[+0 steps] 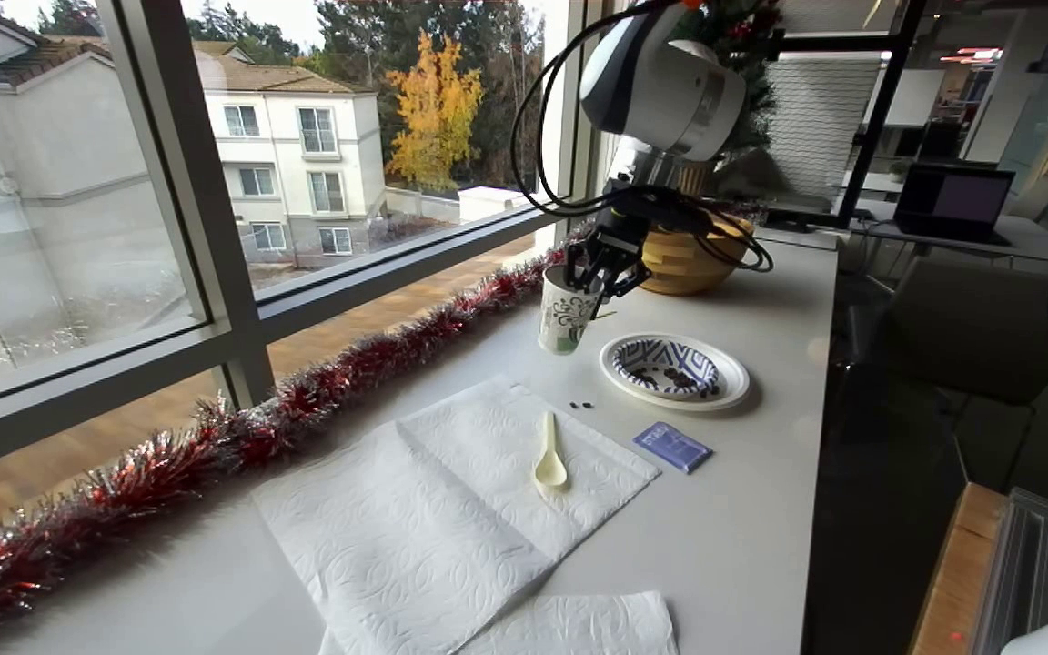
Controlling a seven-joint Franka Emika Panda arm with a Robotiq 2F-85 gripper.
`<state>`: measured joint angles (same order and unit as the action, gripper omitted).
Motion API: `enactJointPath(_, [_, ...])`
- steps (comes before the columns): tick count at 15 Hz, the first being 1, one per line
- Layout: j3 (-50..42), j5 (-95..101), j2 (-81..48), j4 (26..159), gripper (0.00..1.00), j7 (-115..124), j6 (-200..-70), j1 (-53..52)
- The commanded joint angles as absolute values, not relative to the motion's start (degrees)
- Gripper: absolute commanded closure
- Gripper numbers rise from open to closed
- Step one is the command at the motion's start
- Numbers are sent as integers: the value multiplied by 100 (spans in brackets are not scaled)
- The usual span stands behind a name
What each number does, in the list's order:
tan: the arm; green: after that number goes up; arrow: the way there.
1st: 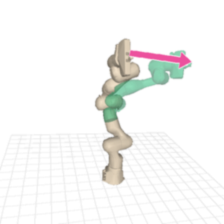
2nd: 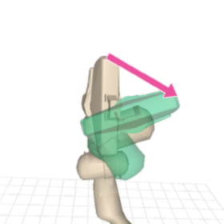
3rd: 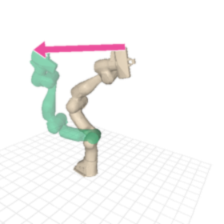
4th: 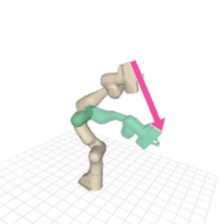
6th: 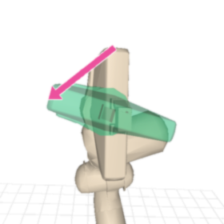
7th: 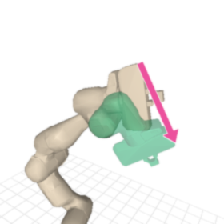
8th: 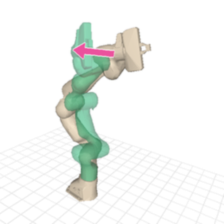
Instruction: Put the cup upright
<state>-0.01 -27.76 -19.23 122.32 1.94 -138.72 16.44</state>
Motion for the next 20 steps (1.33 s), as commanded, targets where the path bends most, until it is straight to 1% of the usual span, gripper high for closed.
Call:
enactJointPath(1, [-176,-3100,-2417,11754,98,335,-13764,1595])
enactJointPath(13, [-229,-3498,-2931,11248,98,770,-14015,1568])
enactJointPath(14, [-233,-3483,-2956,11221,71,792,-14023,1558])
enactJointPath(15, [-231,-3474,-2977,11194,68,820,-14025,1554])
enactJointPath(20, [-193,-3480,-2943,11210,34,748,-14118,1545])
